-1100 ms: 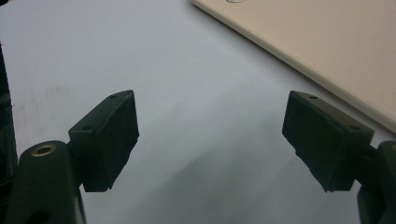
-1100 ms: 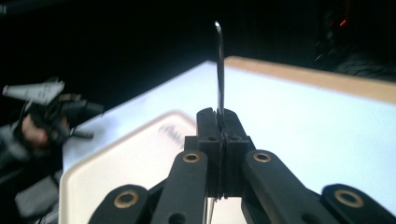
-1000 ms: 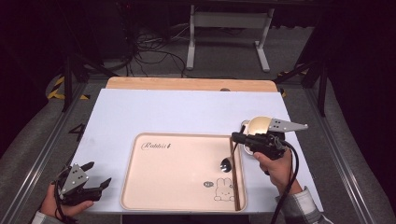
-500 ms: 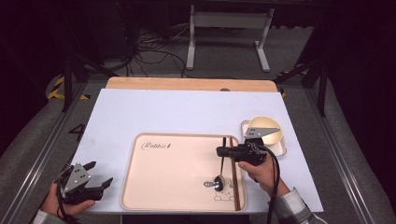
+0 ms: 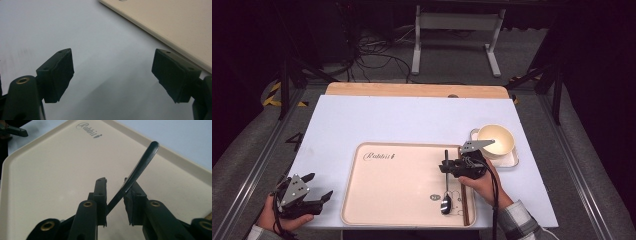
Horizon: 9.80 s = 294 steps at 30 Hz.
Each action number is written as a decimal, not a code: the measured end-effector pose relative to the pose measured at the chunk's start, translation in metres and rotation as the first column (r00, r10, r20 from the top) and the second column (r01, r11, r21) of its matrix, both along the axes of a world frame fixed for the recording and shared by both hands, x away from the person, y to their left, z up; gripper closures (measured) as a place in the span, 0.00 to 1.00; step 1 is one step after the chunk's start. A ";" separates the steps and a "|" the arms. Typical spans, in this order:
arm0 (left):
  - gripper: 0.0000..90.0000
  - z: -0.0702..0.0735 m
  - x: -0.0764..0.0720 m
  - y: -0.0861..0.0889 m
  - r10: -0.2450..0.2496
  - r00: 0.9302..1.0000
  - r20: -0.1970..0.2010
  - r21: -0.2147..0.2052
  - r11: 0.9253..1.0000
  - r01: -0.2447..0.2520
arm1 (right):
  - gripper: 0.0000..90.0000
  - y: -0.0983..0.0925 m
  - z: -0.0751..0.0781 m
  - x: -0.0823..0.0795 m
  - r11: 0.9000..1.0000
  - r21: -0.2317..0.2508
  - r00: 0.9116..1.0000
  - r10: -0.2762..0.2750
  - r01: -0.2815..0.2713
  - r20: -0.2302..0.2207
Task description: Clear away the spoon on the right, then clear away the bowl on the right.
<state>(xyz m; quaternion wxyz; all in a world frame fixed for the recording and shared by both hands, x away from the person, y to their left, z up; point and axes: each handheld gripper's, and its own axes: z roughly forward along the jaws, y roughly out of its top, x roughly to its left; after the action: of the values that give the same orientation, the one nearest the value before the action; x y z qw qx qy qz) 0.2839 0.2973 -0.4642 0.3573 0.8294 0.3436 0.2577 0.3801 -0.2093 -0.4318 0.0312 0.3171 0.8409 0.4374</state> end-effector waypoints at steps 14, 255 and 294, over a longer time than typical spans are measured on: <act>0.21 0.000 0.000 0.000 -0.003 1.000 -0.004 0.002 1.000 0.003 | 0.60 0.005 -0.009 0.001 0.971 -0.232 0.998 -0.041 0.052 0.054; 0.21 -0.004 -0.015 0.010 0.033 0.999 -0.020 0.022 0.999 -0.033 | 0.78 0.038 0.003 0.069 0.966 -0.044 0.967 -0.254 0.256 0.036; 0.21 -0.002 -0.004 0.003 0.000 1.000 -0.013 0.019 1.000 0.000 | 0.40 0.018 0.036 0.035 0.980 -0.141 0.963 -0.105 0.143 0.249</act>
<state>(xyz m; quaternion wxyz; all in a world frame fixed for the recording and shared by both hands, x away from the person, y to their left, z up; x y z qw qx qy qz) 0.2804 0.3000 -0.4665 0.3470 0.8344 0.3436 0.2556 0.4154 -0.1917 -0.3960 0.1852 0.3103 0.8413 0.4021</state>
